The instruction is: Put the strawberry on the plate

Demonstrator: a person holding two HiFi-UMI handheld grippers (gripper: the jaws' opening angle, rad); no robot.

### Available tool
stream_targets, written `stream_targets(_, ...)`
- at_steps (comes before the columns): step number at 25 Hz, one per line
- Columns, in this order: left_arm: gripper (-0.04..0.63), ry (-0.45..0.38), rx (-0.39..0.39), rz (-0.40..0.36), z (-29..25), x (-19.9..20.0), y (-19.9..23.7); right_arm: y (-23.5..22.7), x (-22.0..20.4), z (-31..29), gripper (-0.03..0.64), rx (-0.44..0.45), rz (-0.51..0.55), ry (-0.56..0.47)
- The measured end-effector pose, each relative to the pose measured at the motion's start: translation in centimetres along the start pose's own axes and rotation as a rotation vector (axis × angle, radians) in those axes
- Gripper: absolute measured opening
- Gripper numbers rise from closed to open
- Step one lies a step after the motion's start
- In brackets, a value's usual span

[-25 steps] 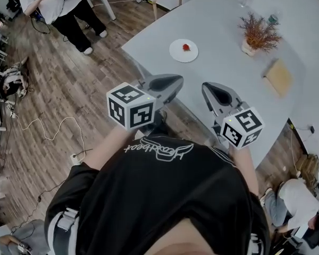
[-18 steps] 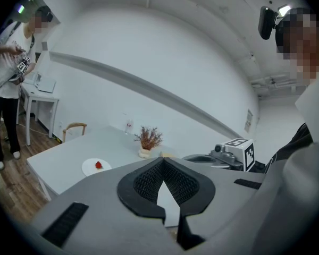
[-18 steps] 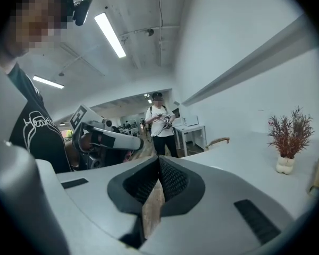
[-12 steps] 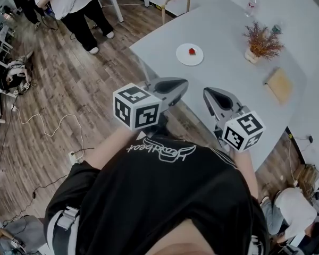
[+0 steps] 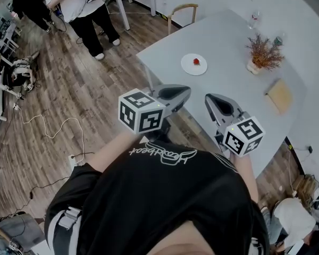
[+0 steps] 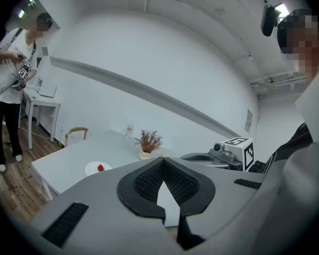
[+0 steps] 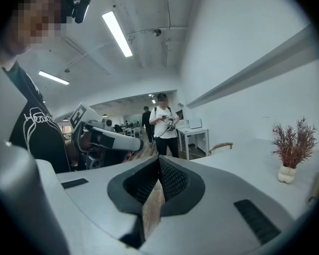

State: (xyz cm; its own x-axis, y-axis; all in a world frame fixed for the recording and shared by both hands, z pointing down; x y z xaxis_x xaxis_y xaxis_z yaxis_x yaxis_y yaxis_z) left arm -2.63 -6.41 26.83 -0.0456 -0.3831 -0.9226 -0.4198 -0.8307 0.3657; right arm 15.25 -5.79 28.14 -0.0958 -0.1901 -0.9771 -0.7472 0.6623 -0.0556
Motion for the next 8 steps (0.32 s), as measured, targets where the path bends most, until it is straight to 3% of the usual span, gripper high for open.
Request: stream_targets(8, 0.006, 0.000, 0.000, 0.004, 0.04, -0.07, -0.36, 0.11, 0.12, 0.23, 0.008, 0.001, 0.006, 0.002)
Point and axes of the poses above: the fingertips, and each gripper's own axes: z backward along the fingers, y to its left, x out of its top, the point moved 8 cm from there along z, backward along the fingers, and after that the axes turned 11 degrees about -x, right-handed, at the moved point
